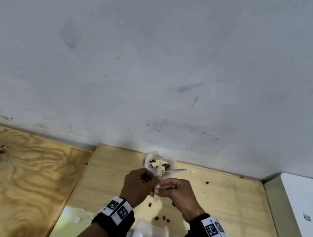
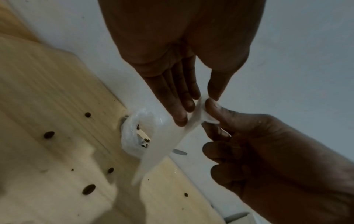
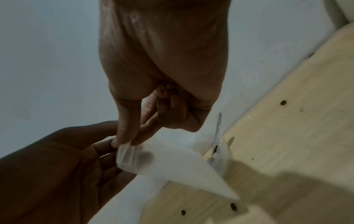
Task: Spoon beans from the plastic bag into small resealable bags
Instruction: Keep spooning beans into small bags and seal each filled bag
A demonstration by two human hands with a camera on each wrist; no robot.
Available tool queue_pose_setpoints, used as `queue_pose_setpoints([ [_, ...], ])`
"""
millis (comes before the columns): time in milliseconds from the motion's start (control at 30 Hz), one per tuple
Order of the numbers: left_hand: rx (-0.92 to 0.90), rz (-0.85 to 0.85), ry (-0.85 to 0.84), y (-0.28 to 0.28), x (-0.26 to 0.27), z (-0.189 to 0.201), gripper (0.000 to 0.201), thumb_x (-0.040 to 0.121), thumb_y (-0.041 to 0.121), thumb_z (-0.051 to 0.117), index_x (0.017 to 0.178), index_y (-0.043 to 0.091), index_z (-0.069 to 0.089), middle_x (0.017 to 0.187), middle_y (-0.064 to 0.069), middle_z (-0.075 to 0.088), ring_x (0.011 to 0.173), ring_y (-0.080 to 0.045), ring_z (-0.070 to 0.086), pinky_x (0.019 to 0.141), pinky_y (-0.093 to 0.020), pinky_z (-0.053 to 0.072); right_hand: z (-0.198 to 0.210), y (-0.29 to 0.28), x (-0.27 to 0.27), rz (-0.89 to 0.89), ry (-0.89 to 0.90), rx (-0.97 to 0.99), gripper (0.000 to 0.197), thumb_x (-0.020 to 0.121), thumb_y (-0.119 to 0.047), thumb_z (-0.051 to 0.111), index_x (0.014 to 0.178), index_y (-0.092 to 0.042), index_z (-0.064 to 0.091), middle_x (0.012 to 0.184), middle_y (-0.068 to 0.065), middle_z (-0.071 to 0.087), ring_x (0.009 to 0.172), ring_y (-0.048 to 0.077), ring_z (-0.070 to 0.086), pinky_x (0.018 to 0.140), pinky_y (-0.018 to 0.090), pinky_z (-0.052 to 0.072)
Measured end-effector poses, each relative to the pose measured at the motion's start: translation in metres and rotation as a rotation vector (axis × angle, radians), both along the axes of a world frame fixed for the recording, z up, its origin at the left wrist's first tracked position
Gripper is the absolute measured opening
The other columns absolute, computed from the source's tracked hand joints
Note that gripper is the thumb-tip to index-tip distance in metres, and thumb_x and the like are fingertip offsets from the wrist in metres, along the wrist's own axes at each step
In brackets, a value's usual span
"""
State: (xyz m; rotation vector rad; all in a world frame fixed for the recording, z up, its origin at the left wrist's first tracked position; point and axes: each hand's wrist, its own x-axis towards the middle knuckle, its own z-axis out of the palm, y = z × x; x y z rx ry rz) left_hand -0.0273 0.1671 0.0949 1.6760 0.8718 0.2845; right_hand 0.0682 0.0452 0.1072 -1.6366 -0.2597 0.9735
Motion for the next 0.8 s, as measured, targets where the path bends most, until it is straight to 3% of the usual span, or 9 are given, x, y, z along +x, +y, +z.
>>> queue_pose_setpoints([
  [67, -0.110, 0.013, 0.003, 0.019, 0.000, -0.002, 0.016, 0.078, 0.018, 0.070, 0.069, 0.005, 0.068, 0.063, -0.011, 0.070, 0.064, -0.030, 0.070, 0.067, -0.048, 0.061, 0.003, 0.013, -0.002, 0.033, -0.031, -0.031, 0.014, 0.075, 0.003, 0.082, 0.087, 0.006, 0.074, 0.077, 0.006, 0.074, 0.056, 0.000, 0.062, 0.046, 0.011, 0.039],
  [167, -0.119, -0.050, 0.001, 0.040, 0.001, 0.000, 0.019, 0.075, 0.015, 0.063, 0.068, -0.003, 0.063, 0.065, -0.020, 0.068, 0.066, -0.033, 0.071, 0.066, -0.053, 0.060, 0.008, 0.026, -0.004, 0.109, -0.100, -0.098, 0.007, 0.081, -0.009, 0.079, 0.079, -0.010, 0.072, 0.076, -0.005, 0.072, 0.051, -0.003, 0.052, 0.045, 0.016, 0.033],
  [267, -0.024, -0.165, 0.062, 0.050, 0.002, 0.004, 0.024, 0.077, 0.015, 0.062, 0.066, -0.005, 0.062, 0.063, -0.021, 0.068, 0.058, -0.030, 0.071, 0.059, -0.050, 0.060, 0.013, 0.035, -0.005, 0.129, -0.164, -0.127, 0.012, 0.082, 0.002, 0.071, 0.077, -0.008, 0.069, 0.072, -0.007, 0.068, 0.048, -0.002, 0.050, 0.043, 0.012, 0.035],
  [367, 0.094, -0.277, 0.119, 0.052, 0.003, 0.008, 0.031, 0.085, 0.013, 0.056, 0.058, -0.002, 0.053, 0.056, -0.021, 0.065, 0.050, -0.025, 0.069, 0.051, -0.040, 0.058, 0.014, 0.039, -0.004, 0.100, -0.165, -0.167, 0.024, 0.082, 0.004, 0.066, 0.065, -0.013, 0.063, 0.063, -0.004, 0.062, 0.043, 0.010, 0.048, 0.041, 0.017, 0.032],
  [467, 0.206, -0.364, 0.176, 0.053, 0.005, 0.013, 0.038, 0.085, 0.018, 0.053, 0.050, 0.008, 0.043, 0.040, -0.012, 0.054, 0.042, -0.018, 0.065, 0.038, -0.022, 0.041, -0.002, 0.041, 0.008, -0.041, -0.342, -0.277, 0.027, 0.078, -0.007, 0.070, 0.058, -0.020, 0.057, 0.066, -0.001, 0.065, 0.053, 0.016, 0.054, 0.052, 0.029, 0.045],
  [567, 0.226, -0.408, 0.198, 0.049, 0.013, 0.016, 0.038, 0.084, 0.022, 0.052, 0.050, 0.006, 0.047, 0.039, -0.006, 0.051, 0.039, -0.018, 0.063, 0.035, -0.017, 0.035, -0.009, 0.038, 0.016, -0.048, -0.552, -0.337, 0.013, 0.076, -0.017, 0.067, 0.067, -0.023, 0.058, 0.071, -0.006, 0.070, 0.073, 0.015, 0.066, 0.068, 0.039, 0.055],
  [700, 0.185, -0.396, 0.174, 0.051, 0.023, 0.017, 0.038, 0.086, 0.023, 0.053, 0.051, 0.007, 0.052, 0.048, -0.010, 0.060, 0.040, -0.022, 0.062, 0.046, -0.022, 0.047, -0.011, 0.032, 0.021, 0.203, -0.707, -0.272, 0.025, 0.083, -0.009, 0.062, 0.075, -0.032, 0.060, 0.078, -0.013, 0.068, 0.066, 0.003, 0.059, 0.061, 0.030, 0.044],
  [800, 0.209, -0.444, 0.129, 0.051, 0.031, 0.015, 0.038, 0.085, 0.026, 0.058, 0.055, 0.003, 0.055, 0.050, -0.011, 0.058, 0.041, -0.019, 0.056, 0.047, -0.025, 0.043, -0.013, 0.031, 0.027, 0.340, -0.712, -0.289, 0.026, 0.083, -0.017, 0.060, 0.095, -0.036, 0.074, 0.091, -0.015, 0.073, 0.079, 0.001, 0.064, 0.073, 0.029, 0.051],
])
